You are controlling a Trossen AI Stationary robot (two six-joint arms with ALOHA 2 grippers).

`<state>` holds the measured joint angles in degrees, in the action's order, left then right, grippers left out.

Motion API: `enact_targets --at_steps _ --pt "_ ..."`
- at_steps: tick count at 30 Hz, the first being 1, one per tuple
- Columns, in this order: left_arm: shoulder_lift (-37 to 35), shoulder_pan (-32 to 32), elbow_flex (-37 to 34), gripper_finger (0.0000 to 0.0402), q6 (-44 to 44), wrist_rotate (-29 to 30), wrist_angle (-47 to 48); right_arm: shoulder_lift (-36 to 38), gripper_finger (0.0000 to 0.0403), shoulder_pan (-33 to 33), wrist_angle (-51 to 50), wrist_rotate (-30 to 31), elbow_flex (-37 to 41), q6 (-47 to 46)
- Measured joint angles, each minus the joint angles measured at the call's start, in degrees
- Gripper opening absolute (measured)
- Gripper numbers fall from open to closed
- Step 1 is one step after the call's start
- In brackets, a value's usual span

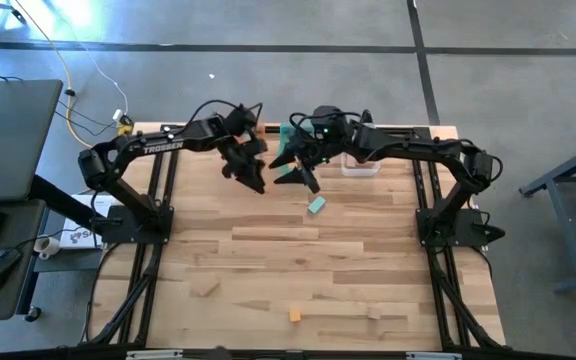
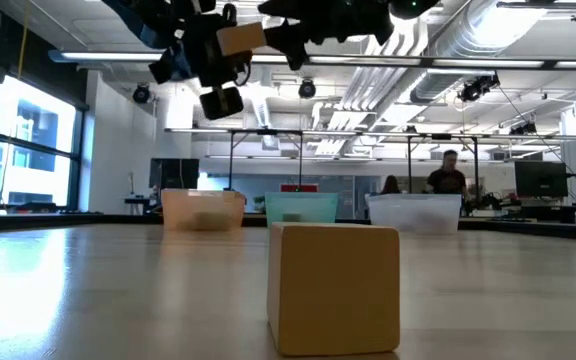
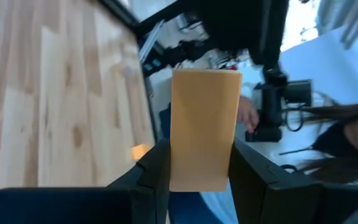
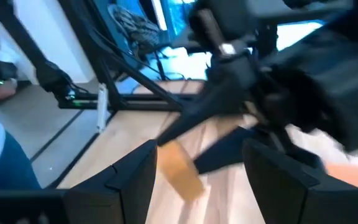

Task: Sort & place blocks by color
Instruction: Put the yellow block into the green bin

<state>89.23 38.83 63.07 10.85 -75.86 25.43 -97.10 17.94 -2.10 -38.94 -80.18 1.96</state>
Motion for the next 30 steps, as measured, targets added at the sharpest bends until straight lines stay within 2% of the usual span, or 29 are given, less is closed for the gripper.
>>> enact_targets --at_steps 6,9,15,18,25,30 --pt "0.0 1.23 0.02 0.0097 9.59 -5.01 -11.47 0.0 0.0224 0.0 3.75 -4.66 0.0 -2.03" --pt "0.0 1.38 0.04 0.0097 13.74 -7.52 -16.74 0.0 0.0224 0.08 3.69 -4.04 0.0 -2.01" --pt "0.0 1.38 0.04 0.0097 19.68 -7.91 -24.69 0.0 0.0214 0.13 4.4 -3.73 0.0 -2.35" --pt "0.0 1.37 0.04 0.0097 20.49 -7.59 -25.81 0.0 0.0178 0.13 5.87 -3.74 0.0 -3.44" --pt "-0.05 1.38 0.04 0.0098 20.67 -7.16 -25.79 0.0 0.0042 0.13 7.36 -5.55 0.0 -1.86" --pt "-0.11 1.42 0.04 0.0139 20.48 -6.22 -26.04 0.0 0.0035 0.15 6.49 -5.45 0.02 -4.44"
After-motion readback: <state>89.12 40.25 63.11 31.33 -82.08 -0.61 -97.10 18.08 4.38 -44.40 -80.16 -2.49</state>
